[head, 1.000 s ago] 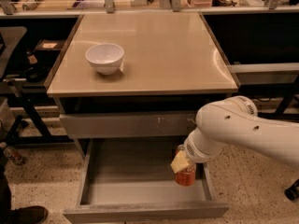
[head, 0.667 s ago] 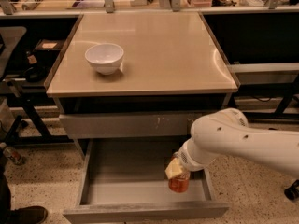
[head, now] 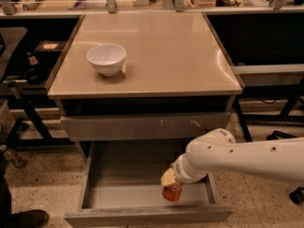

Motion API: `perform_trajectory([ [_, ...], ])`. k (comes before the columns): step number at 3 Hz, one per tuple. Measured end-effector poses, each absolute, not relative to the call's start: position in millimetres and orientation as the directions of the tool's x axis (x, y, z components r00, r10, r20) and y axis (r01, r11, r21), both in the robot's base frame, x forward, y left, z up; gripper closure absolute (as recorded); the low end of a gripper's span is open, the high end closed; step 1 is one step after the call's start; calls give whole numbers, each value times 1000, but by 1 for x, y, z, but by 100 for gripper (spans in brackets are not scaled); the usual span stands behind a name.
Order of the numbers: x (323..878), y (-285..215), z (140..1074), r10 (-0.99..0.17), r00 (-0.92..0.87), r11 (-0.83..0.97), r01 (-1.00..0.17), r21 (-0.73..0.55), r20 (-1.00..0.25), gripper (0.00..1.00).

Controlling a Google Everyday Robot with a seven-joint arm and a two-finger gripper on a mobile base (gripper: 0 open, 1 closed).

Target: Place coke can into middle drawer

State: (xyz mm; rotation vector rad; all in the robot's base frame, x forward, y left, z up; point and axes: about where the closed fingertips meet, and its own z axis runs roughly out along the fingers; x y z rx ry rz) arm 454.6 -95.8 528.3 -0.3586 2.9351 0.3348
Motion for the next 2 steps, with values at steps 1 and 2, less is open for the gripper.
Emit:
perform_trajectory([
  [1,456,-94,525,-205,-960,947,-244,208,-192,100],
  [2,457,-93,519,-173,-967,953,-212,215,-189,100],
])
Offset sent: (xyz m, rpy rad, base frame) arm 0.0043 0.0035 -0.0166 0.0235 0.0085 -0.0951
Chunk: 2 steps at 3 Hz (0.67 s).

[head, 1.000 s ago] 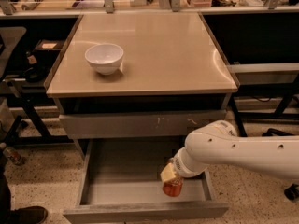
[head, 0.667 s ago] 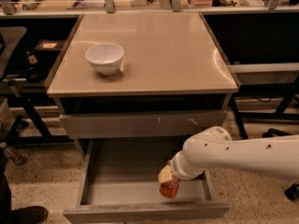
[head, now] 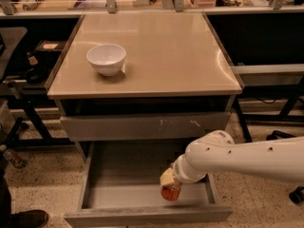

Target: Place coke can into middle drawer

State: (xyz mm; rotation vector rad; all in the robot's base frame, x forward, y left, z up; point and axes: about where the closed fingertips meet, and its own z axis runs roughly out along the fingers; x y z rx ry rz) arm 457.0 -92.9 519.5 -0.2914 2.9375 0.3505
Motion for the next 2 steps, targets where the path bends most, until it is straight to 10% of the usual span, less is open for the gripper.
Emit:
perform_trajectory([
  [2,486,-89,503,-55,-958,970,-118,214,-281,100],
])
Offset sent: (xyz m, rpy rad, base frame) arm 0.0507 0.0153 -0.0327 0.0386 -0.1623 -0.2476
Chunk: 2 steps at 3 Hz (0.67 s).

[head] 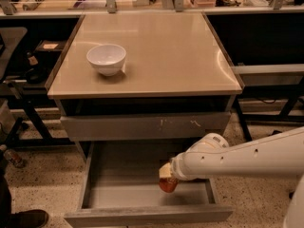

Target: Place coke can into middle drawer

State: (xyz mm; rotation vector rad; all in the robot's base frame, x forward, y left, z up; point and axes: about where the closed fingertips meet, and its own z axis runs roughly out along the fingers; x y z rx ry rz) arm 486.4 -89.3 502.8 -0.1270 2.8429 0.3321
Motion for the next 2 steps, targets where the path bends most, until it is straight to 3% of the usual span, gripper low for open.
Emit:
perform_trajectory([
  [2,508,-91,502,23,-947,972,-54,228,-320,100],
])
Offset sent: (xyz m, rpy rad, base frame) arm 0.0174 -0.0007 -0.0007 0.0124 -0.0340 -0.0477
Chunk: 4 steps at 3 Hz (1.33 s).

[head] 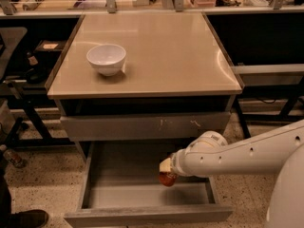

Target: Place coke can into middle drawer

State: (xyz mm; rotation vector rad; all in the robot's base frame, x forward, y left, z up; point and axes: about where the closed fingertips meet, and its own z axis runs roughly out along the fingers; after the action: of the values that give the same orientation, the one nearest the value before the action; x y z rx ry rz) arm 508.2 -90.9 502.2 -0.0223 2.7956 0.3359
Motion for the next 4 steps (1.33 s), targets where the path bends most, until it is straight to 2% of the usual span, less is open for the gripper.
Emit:
perform_trajectory([
  [3,525,-102,461,89,-949,984,37,172,-302,100],
  [4,525,-101,461,40,-949,988,-10,157,-313,100],
])
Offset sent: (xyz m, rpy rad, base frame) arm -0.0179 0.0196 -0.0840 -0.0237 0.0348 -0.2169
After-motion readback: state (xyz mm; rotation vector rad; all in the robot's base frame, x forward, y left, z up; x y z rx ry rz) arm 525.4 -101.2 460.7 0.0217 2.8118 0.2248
